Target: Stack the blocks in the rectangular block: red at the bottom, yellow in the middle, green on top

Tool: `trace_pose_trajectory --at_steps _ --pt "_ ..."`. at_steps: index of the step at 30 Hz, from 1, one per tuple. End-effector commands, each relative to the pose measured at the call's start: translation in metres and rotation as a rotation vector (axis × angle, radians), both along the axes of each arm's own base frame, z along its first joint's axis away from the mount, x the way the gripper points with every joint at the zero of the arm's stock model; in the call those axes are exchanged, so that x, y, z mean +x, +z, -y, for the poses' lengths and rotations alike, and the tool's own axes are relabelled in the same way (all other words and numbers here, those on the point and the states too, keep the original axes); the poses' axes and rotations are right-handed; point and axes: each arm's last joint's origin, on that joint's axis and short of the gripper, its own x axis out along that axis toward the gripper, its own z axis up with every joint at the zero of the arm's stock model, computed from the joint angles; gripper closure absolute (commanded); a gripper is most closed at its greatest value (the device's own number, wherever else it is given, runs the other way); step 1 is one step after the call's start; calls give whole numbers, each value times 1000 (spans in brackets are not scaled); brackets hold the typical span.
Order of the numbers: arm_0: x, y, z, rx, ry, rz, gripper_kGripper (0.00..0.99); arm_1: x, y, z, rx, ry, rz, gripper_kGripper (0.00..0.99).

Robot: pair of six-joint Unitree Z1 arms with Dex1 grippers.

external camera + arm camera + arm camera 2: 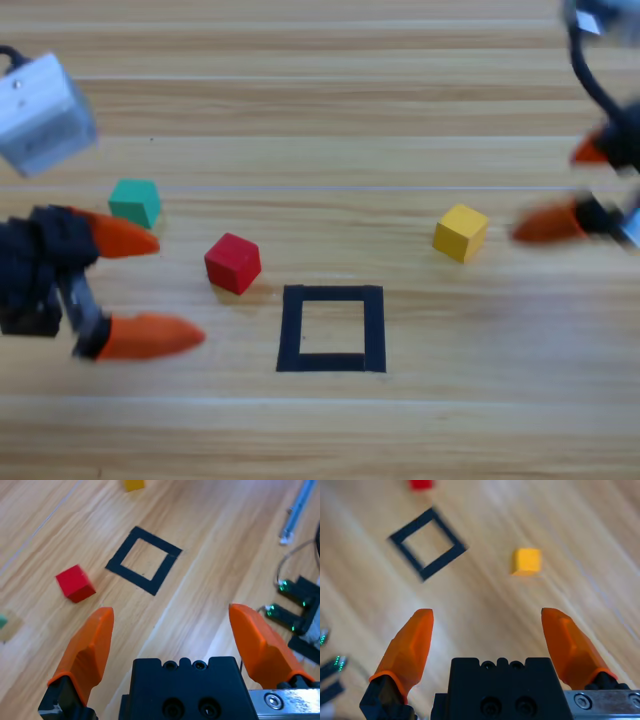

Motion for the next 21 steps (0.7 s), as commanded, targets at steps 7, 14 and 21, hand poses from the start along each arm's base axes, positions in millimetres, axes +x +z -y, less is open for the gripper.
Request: trace_pose_trajectory --at_steps 7,14,21 --pt "73 -18 44 61 546 -379 73 72 -45 -40 12 -462 -33 34" --pt "123 -23 75 163 642 -485 70 77 -54 -43 -10 -555 -47 31" --pt "172 -21 98 311 665 -533 67 103 -68 -68 -6 -792 -212 31"
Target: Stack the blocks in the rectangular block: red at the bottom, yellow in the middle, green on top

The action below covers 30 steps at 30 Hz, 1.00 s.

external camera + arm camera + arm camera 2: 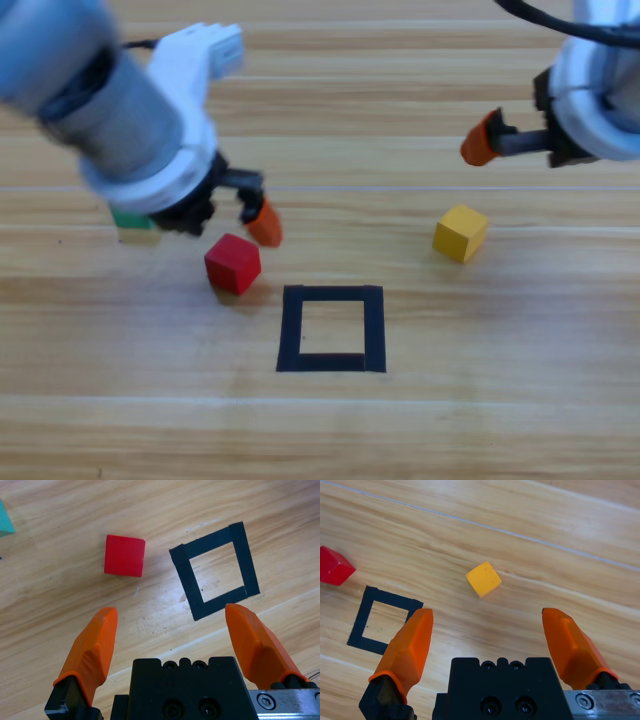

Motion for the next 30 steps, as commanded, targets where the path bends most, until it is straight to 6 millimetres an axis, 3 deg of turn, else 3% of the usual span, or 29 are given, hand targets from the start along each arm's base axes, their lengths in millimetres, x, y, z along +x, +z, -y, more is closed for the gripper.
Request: trace_pose_trajectory --at_steps 1,5,7,16,22,30 --pt "41 -18 4 106 25 -82 65 40 -42 -29 -69 -154 -190 30" --pt "55 -28 1 153 16 -124 47 65 -59 -42 -5 -283 -288 2" --pt "67 -43 6 216 12 -170 27 75 -67 -46 42 -359 -315 0" --pt "75 -64 12 262 -55 -210 28 96 -81 -30 136 -594 -379 0" --pt "82 -78 17 275 -70 -228 30 101 -92 -31 143 -665 -384 1" --pt "93 -105 25 282 -81 -233 30 125 -129 -38 123 -691 -438 4"
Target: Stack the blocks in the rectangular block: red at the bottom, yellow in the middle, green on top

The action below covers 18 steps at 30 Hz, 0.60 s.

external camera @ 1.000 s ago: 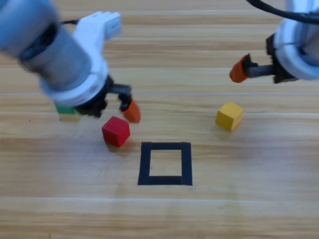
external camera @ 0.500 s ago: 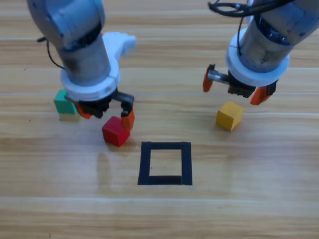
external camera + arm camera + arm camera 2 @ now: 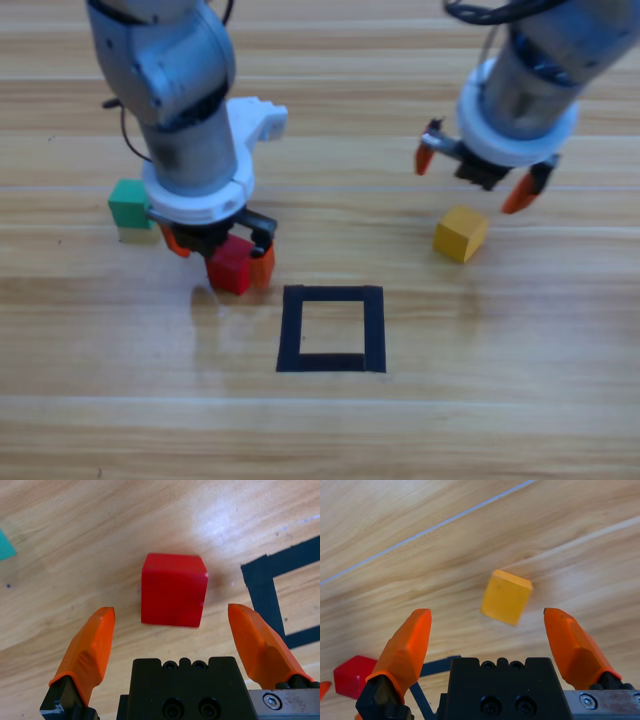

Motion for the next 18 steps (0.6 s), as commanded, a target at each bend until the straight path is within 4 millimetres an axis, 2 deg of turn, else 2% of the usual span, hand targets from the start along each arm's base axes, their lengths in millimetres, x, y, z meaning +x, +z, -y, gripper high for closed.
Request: trace_pose_trajectory --at_steps 1,10,12,16,18 --pt "15 -33 3 18 -2 -27 30 30 -63 6 -67 -58 -119 5" --pt "21 -47 3 14 -6 -20 31 39 -81 7 -70 -105 -144 14" --pt "21 -48 1 15 -6 -21 97 39 -82 7 -69 -109 -147 33" --pt "22 -55 -10 27 12 -38 312 39 -83 6 -59 -110 -157 54" --pt "21 -54 -13 28 17 -37 473 38 -84 6 -53 -112 -166 63"
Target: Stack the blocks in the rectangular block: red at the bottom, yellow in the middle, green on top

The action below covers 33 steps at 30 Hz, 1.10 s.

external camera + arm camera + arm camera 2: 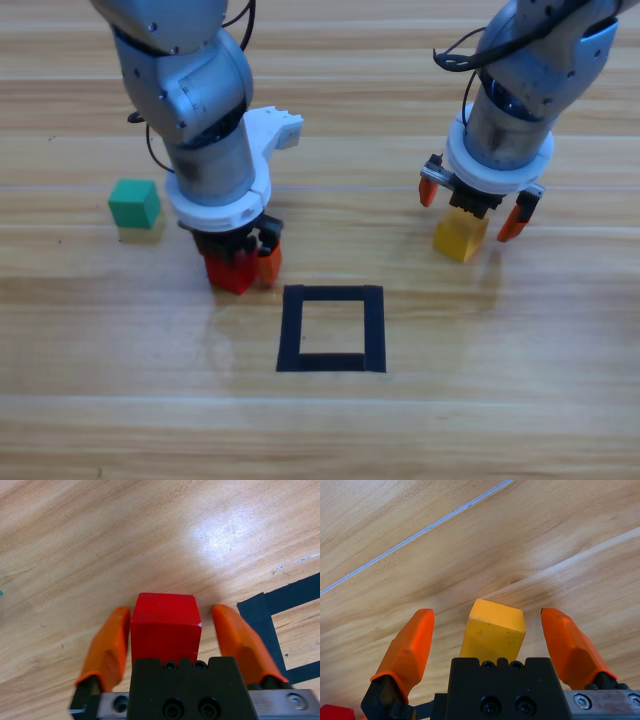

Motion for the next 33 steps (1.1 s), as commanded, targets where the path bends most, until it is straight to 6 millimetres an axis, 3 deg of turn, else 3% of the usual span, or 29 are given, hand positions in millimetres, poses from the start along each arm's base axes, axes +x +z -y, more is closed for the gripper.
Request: trace_pose_trajectory --at_steps 1,3,5,8,11,14,20,22,23,24,26,28,33 --pt "7 -31 -21 51 33 -68 571 8 -32 6 -15 -38 -86 65" --pt "6 -30 -24 56 38 -71 778 7 -32 6 -12 -39 -92 65" --pt "4 -28 -27 59 43 -70 893 7 -34 6 -9 -44 -100 65" --pt "-1 -22 -30 51 50 -69 901 7 -37 6 -11 -52 -105 65" --pt "-11 1 -31 15 103 -26 929 7 -39 6 -14 -58 -109 68" --pt "-31 19 -12 -32 121 4 952 7 -43 6 -18 -63 -117 103" --pt "-69 26 31 -90 179 -1 952 7 -46 5 -18 -60 -127 183" --pt "-80 25 43 -97 209 -5 950 6 -44 6 -15 -56 -130 338" --pt "-86 23 51 -100 226 -7 949 5 -40 7 -10 -54 -131 530" --pt "-95 22 59 -103 244 -3 949 5 -35 7 -10 -40 -129 637" --pt "-103 22 70 -110 270 4 949 4 -25 7 -11 8 -130 789" --pt "-109 21 79 -116 291 13 949 2 -10 8 -19 71 -125 844" --pt "-110 16 97 -128 315 28 947 -8 45 17 -62 255 -95 844"
